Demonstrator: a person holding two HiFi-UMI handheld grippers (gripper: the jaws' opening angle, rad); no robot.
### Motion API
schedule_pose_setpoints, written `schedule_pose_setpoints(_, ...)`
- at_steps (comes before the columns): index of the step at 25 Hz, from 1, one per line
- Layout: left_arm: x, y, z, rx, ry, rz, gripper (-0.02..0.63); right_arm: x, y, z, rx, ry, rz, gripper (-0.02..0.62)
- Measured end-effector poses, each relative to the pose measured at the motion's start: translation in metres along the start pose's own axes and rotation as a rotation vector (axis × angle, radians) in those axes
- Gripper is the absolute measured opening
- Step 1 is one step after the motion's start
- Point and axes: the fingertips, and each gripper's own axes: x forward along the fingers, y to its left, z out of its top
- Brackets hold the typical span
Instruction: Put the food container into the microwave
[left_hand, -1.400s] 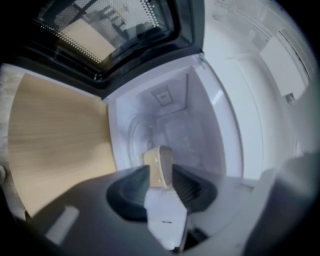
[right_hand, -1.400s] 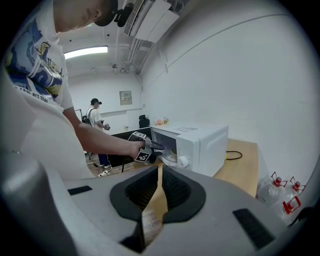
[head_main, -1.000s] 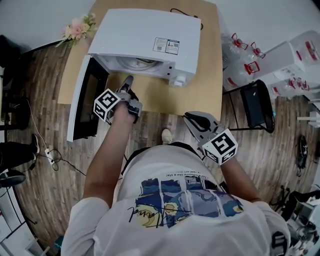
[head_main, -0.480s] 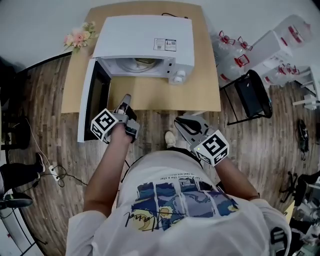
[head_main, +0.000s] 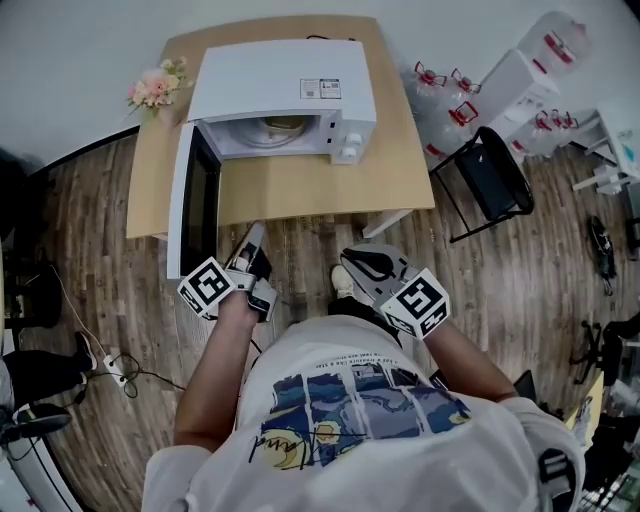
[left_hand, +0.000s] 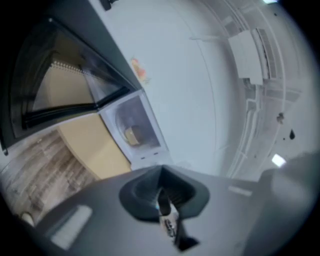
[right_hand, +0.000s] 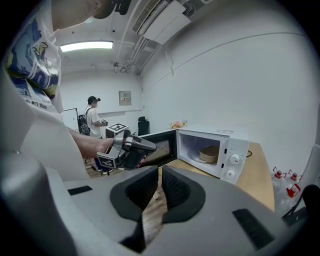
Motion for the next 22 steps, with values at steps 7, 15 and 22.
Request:
schedule_pose_setpoints(7, -0.055, -0.025, -0.032, 0.217, 0.113, -0.048, 0.006, -0.006, 0.045, -0.014, 0.033, 0.007, -0.003, 0.023)
schedule_pose_setpoints(15, -0.095, -0.048, -0.066, 0.553, 0.211, -0.065, 0.006, -0.009, 0.081, -0.021, 0.029, 0.022, 0.022, 0.021)
schedule_pose_setpoints(22, -0.111, -0.068, -0.081, 0.714, 0.252, -0.090, 0.006, -0.015, 0.094, -0.015, 0.010, 0.013, 0.019, 0.017)
